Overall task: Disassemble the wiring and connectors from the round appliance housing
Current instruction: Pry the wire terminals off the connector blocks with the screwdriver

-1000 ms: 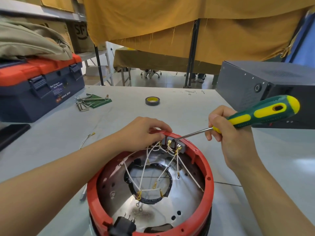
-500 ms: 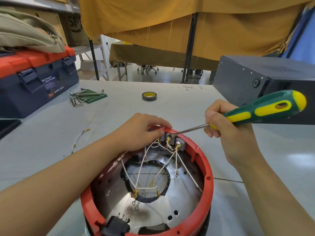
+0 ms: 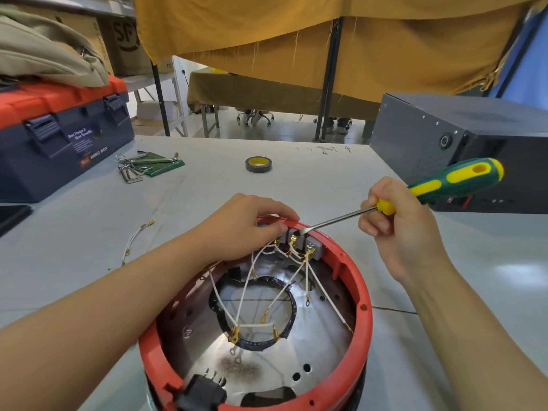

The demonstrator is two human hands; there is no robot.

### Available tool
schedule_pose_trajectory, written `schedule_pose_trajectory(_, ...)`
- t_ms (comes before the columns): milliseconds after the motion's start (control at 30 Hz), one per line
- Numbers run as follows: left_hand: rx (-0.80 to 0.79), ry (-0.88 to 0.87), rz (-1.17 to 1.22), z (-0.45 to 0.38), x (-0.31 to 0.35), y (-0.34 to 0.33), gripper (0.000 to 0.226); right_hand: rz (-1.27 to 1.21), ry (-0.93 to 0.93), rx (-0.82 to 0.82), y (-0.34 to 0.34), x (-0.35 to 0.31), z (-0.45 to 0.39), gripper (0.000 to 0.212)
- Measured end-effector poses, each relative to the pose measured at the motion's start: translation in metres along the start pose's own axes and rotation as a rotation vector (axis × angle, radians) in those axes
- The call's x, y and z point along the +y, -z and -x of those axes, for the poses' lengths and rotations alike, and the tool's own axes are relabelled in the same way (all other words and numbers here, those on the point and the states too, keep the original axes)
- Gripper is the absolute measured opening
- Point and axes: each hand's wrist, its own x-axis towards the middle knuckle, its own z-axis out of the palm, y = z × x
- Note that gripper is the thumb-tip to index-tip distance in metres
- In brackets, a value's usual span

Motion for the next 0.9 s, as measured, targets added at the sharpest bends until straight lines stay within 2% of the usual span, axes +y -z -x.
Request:
schedule_pose_trajectory(167,-0.002,0.002,0.005,-0.0005,0.0001,-0.0001,0.023,-0.091,-0.059,0.039,0.0009,0.0025,-0.0027,0.02)
schedule_pose_trajectory(333,0.003,0.002,0.009,-0.0012,-0.0005,-0.0009,0.022,-0.121,-0.095,0.101,-0.0006,0.0038,-0.0037,0.038)
schedule_pose_trajectory(400,0.008,0.001,0.011,-0.0014,-0.001,-0.001,0.022,-0.122,-0.095,0.119,-0.0009,0.004,-0.0036,0.037)
schedule_pose_trajectory(567,0.004,0.003,0.01,-0.0007,-0.0011,-0.0005,0.022,-0.079,-0.01,0.083,-0.0034,0.0012,0.0005,0.025)
schedule_pose_trajectory(767,0.008,-0.002,0.031,0.0021,0.0001,0.0,0.024,-0.018,0.086,0.023,-0.0005,-0.0059,0.0024,0.027)
schedule_pose_trajectory(900,-0.004,-0.005,0.076,0.0039,0.001,0.0015,0.012,0.053,0.11,-0.019,-0.0025,-0.0053,0.004,0.027)
